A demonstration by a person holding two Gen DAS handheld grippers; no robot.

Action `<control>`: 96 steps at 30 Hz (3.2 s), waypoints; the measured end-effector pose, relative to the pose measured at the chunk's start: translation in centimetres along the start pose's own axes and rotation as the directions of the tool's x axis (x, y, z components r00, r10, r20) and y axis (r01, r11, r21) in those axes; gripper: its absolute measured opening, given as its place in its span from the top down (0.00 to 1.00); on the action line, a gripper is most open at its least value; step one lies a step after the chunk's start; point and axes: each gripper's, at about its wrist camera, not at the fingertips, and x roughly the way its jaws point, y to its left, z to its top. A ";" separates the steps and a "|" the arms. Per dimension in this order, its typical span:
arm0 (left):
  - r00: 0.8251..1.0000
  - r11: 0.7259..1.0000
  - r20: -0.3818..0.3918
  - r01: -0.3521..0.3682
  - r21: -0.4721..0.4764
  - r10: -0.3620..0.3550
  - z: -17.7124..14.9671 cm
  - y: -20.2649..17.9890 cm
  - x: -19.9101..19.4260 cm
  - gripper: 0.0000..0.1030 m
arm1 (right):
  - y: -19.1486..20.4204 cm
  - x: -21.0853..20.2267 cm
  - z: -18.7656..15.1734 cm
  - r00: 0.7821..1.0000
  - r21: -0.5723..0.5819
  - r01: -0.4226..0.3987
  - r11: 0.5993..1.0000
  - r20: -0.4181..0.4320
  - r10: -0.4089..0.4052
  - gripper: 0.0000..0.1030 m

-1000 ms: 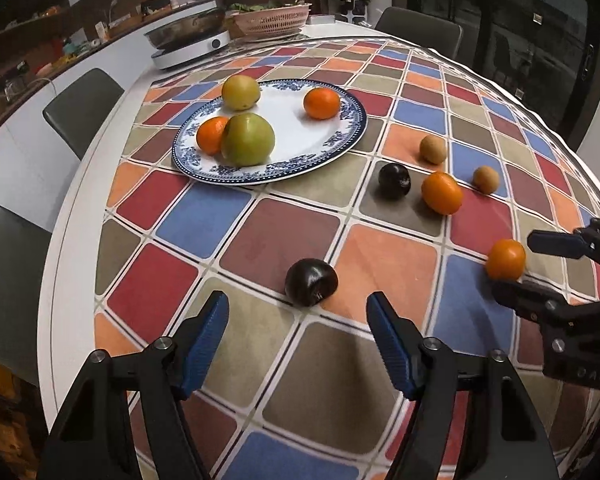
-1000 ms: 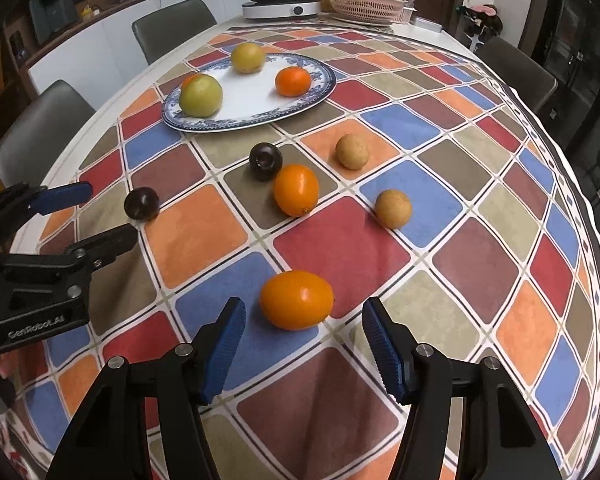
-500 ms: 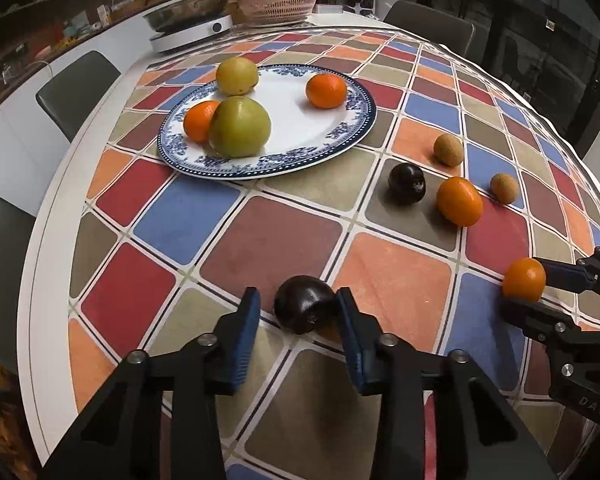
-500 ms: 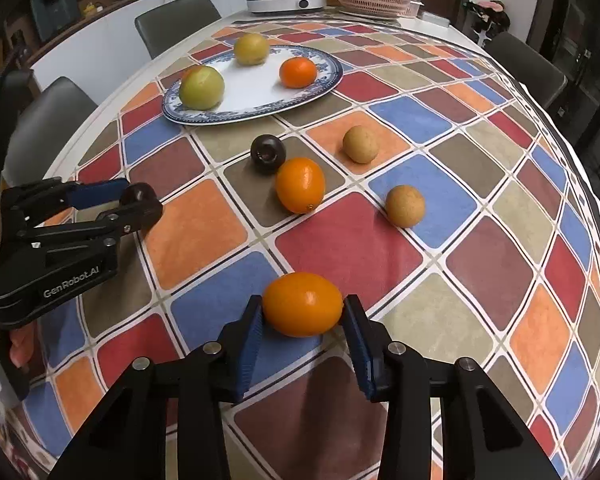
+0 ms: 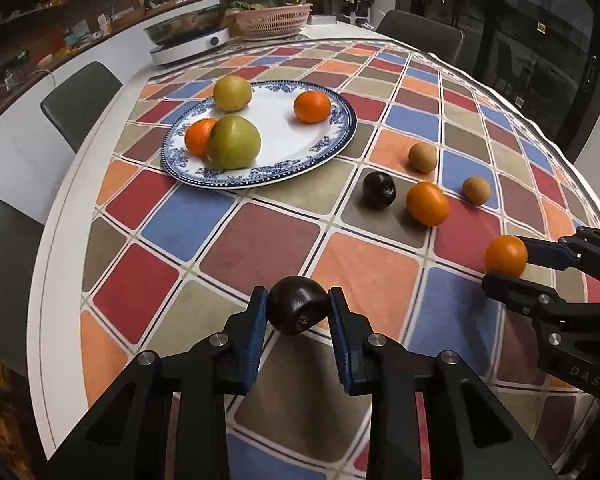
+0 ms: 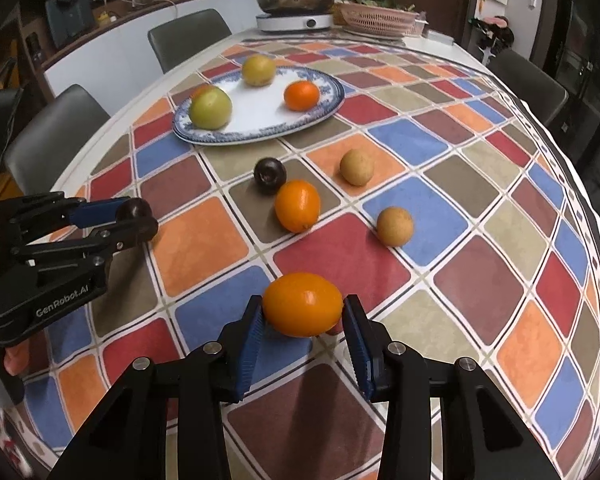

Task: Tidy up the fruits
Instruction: 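Grasp the dark plum with the left tool while the right tool grasps a tangerine, then lift the plum with the left tool while the right tool lifts the tangerine, then lower the plum onto the plate with the left tool while the right tool releases the tangerine there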

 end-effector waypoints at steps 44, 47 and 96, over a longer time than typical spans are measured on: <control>0.985 0.997 0.170 -0.015 -0.079 0.029 2.0 -2.0 -9.5 0.70 | 0.1 -8.5 2.2 0.968 -0.087 -0.137 0.987 0.200 0.152 0.60; 0.986 0.995 0.167 -0.013 -0.094 0.029 2.8 -1.6 -9.1 0.70 | -0.2 -8.0 3.2 0.966 -0.101 -0.140 0.985 0.203 0.159 0.60; 0.999 0.980 0.036 -0.005 -0.200 0.013 16.4 8.3 8.3 0.70 | -1.8 11.3 23.0 0.968 -0.166 -0.237 0.957 0.044 0.247 0.56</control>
